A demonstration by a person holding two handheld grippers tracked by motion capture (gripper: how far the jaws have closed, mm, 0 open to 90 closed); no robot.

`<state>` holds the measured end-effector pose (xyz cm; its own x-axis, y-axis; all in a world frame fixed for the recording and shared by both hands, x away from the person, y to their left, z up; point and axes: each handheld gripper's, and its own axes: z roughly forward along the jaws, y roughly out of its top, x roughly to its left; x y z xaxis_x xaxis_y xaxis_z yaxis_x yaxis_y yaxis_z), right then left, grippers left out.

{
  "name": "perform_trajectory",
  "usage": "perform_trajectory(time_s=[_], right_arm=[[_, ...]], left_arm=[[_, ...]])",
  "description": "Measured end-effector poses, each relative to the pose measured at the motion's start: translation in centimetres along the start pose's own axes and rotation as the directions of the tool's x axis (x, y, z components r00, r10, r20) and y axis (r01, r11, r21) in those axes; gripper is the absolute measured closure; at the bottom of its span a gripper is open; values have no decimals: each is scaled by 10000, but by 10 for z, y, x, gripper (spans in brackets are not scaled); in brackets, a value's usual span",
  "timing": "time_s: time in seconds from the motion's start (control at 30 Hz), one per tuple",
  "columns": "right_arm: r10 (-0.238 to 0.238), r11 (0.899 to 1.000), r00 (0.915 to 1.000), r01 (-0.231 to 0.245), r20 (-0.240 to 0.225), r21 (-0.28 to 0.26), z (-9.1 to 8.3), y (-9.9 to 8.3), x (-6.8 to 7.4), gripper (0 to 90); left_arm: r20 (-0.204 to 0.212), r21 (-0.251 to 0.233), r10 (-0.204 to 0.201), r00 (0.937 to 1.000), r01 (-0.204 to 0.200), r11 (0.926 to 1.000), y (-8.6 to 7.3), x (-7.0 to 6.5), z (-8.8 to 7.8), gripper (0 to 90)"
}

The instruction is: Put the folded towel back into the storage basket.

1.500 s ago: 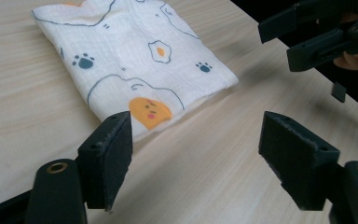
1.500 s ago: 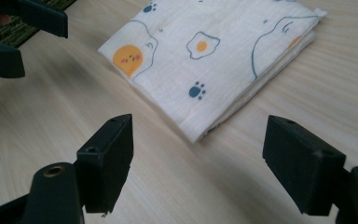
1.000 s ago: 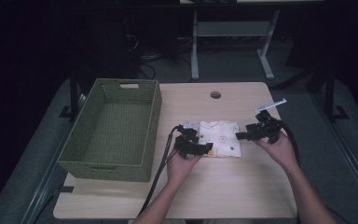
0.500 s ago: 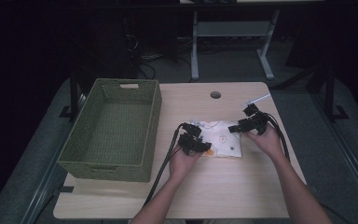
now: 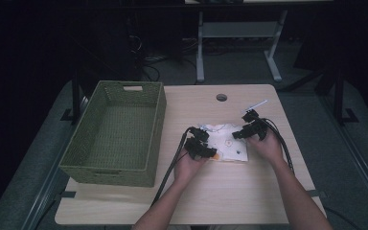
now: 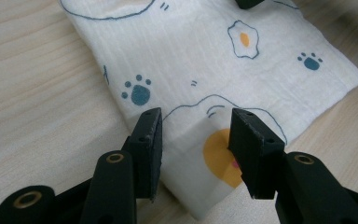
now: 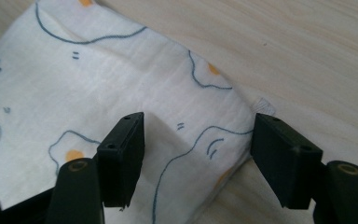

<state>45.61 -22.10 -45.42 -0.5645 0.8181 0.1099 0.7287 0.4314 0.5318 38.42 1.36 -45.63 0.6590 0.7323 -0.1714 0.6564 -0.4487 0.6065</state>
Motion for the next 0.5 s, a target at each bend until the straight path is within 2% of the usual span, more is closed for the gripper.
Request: perform_trajectory(time_s=[0.1, 0.13, 0.17, 0.2, 0.23, 0.27, 0.33, 0.4, 0.5], right_arm=[[-162, 9998, 9997, 160, 180, 78, 3, 0, 3, 367], [-160, 9998, 9998, 158, 124, 119, 3, 0, 4, 430], [-160, 9998, 9998, 158, 124, 119, 3, 0, 4, 430], [-198, 9998, 9998, 198, -8, 25, 4, 0, 6, 490], [-198, 9998, 9998, 198, -8, 25, 4, 0, 6, 490], [-201, 9998, 9998, 202, -62, 34, 3, 0, 7, 522], [-157, 9999, 9997, 158, -172, 35, 3, -1, 9, 598], [-95, 10000, 9997, 96, -237, 24, 3, -1, 9, 623], [-18, 10000, 9993, 18, -385, 19, 2, -1, 10, 689]], left_arm=[[-77, 22, 121, 9999, -121, 9999, 0, 0, 0, 572], [-129, 35, 229, 9997, -228, 9997, 0, 0, 0, 600], [-129, 35, 229, 9997, -228, 9997, 0, 0, 0, 615], [-218, -5, 266, 9994, -266, 9996, -1, 1, 0, 641], [-218, -5, 266, 9994, -266, 9996, -1, 1, 0, 663], [-201, -17, 272, 9994, -272, 9996, -1, 3, -1, 663], [-121, -32, 183, 9998, -184, 9998, -1, 6, -1, 719], [-129, -49, -16, 9999, 15, 10000, -2, 8, -2, 729], [-350, -188, -78, 9994, 71, 9998, -4, 9, -4, 629]])
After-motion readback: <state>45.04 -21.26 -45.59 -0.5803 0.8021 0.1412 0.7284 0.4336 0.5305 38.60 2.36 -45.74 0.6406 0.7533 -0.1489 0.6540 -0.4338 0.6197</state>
